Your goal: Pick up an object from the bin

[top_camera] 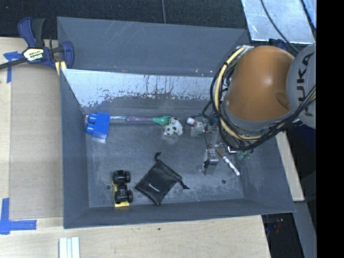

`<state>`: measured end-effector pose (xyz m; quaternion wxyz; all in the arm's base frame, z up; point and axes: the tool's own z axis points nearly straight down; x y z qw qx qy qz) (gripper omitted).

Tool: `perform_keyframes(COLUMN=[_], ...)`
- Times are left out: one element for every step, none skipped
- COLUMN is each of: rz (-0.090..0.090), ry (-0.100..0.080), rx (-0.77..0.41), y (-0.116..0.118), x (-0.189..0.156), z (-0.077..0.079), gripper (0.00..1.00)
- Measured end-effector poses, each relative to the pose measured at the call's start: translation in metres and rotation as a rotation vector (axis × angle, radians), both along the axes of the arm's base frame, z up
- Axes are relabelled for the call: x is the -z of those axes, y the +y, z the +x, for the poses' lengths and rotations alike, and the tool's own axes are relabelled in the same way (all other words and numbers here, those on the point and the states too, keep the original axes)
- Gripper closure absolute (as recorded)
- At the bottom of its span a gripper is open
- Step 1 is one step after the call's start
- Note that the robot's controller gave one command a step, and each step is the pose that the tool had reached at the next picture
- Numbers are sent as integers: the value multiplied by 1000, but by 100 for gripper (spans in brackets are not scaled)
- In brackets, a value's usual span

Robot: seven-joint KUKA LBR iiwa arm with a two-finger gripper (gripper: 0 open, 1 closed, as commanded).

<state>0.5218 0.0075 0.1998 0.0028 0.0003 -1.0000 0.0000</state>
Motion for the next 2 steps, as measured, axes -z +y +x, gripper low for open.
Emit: perform_keyframes(rz=[0, 0], ry=[-9, -11], rx=[0, -96], y=[0, 32], x=[-5, 48], z=[2, -9], gripper=[0, 0])
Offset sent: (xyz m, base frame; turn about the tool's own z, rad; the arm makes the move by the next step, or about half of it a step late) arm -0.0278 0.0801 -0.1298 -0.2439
